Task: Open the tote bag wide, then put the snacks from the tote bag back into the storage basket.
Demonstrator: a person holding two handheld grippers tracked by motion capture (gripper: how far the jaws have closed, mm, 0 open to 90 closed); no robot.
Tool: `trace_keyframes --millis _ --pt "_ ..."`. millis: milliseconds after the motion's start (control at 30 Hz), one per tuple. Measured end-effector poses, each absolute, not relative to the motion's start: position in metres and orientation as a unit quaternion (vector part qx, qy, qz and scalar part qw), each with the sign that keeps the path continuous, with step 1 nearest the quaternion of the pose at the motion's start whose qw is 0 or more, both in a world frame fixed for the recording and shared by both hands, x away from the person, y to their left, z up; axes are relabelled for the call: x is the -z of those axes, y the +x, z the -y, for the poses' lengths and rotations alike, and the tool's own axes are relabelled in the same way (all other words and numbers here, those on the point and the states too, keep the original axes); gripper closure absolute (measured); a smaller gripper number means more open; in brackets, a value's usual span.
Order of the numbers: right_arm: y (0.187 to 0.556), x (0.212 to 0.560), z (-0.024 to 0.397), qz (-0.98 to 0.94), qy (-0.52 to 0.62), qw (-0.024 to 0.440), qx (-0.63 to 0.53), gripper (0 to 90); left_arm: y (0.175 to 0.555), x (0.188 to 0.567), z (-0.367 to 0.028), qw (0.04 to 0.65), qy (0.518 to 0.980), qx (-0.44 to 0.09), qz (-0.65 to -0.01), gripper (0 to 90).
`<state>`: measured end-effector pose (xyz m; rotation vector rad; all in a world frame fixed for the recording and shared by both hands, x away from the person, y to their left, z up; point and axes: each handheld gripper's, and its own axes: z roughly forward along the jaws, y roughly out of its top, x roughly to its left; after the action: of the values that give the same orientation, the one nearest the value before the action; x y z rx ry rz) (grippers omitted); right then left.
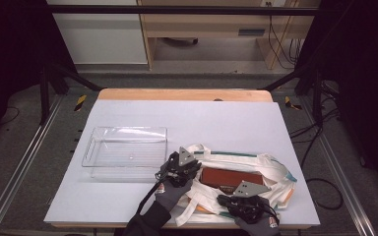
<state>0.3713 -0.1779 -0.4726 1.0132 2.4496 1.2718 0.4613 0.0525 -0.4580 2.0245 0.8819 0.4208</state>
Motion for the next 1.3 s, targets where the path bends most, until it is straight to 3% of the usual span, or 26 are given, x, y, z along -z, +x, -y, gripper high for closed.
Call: trace_keyframes --millis 200,400,567,1033,1300 --pt "0.364 0.447 0.188 -0.807 0.340 0.128 -0.465 69.1 0.454 0.439 -0.069 0.482 0.794 -0.165 -0.330 68.7" --pt "0.368 0.427 0.214 -0.763 0.376 0.191 -0.490 49.6 0.448 0.425 -0.078 0.492 0.802 -0.165 -0.297 57.0" --pt "0.377 0.422 0.238 -0.731 0.418 0.227 -0.488 39.5 0.443 0.419 -0.076 0.488 0.812 -0.163 -0.275 45.7" --pt "0.380 0.416 0.268 -0.709 0.452 0.260 -0.474 35.8 0.440 0.420 -0.042 0.443 0.866 -0.140 -0.187 29.5" --pt "0.382 0.417 0.273 -0.710 0.457 0.257 -0.470 35.4 0.450 0.431 -0.030 0.408 0.888 -0.129 -0.167 26.3"
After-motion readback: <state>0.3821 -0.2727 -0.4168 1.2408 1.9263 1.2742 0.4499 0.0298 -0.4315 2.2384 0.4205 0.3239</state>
